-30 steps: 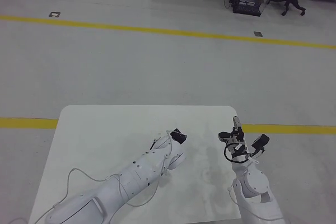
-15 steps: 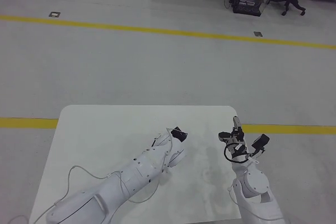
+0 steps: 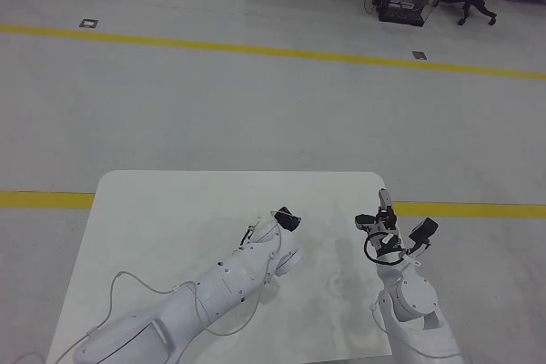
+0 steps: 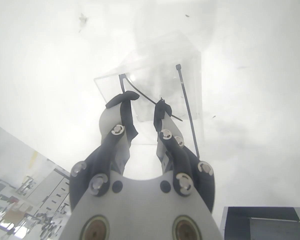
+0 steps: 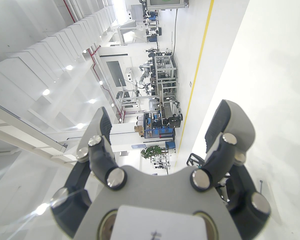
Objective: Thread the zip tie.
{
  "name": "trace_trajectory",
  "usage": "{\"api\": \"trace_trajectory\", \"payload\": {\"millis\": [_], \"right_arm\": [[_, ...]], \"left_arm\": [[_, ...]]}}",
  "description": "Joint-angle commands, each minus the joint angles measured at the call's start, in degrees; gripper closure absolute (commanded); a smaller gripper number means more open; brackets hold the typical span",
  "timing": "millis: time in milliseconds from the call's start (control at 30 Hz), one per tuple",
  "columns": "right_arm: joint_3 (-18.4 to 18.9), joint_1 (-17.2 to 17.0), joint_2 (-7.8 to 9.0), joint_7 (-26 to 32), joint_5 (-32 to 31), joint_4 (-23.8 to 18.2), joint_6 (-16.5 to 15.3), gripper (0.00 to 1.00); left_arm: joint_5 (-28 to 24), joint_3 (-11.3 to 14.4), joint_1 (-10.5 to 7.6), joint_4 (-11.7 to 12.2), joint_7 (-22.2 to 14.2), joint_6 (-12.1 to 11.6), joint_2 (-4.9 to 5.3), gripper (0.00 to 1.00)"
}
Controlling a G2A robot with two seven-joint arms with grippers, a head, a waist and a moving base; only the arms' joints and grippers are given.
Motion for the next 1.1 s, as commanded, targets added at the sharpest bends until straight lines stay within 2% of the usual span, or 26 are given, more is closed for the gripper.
{"api": "trace_trajectory", "payload": {"millis": [0, 400, 500, 567, 633, 900, 1067], "right_arm": [[0.0, 0.0, 0.00, 0.0, 0.0, 0.0, 0.0, 0.00], [0.0, 0.0, 0.00, 0.0, 0.0, 0.0, 0.0, 0.00], [0.0, 0.0, 0.00, 0.0, 0.0, 0.0, 0.0, 0.00], [0.0, 0.0, 0.00, 0.0, 0.0, 0.0, 0.0, 0.00], [0.0, 0.0, 0.00, 0.0, 0.0, 0.0, 0.0, 0.00], [0.0, 0.0, 0.00, 0.0, 0.0, 0.0, 0.0, 0.00], [0.0, 0.0, 0.00, 0.0, 0.0, 0.0, 0.0, 0.00]], "left_arm": [[0.1, 0.2, 0.07, 0.2, -0.1, 0.0, -0.11, 0.79], [-1.7, 0.9, -0.09, 3.0, 1.0, -0.5, -1.09, 0.80], [-2.1, 1.0, -0.23, 3.6, 1.5, -0.4, -1.32, 0.84], [-2.4, 1.0, -0.32, 3.8, 1.8, -0.3, -1.45, 0.92], [-2.6, 1.0, -0.37, 3.8, 2.0, -0.3, -1.54, 1.00], [-2.9, 0.6, -0.54, 2.8, 1.8, 0.1, -1.51, 1.00], [-2.5, 0.0, -0.21, 2.4, 0.6, 1.9, -1.30, 1.00]]}}
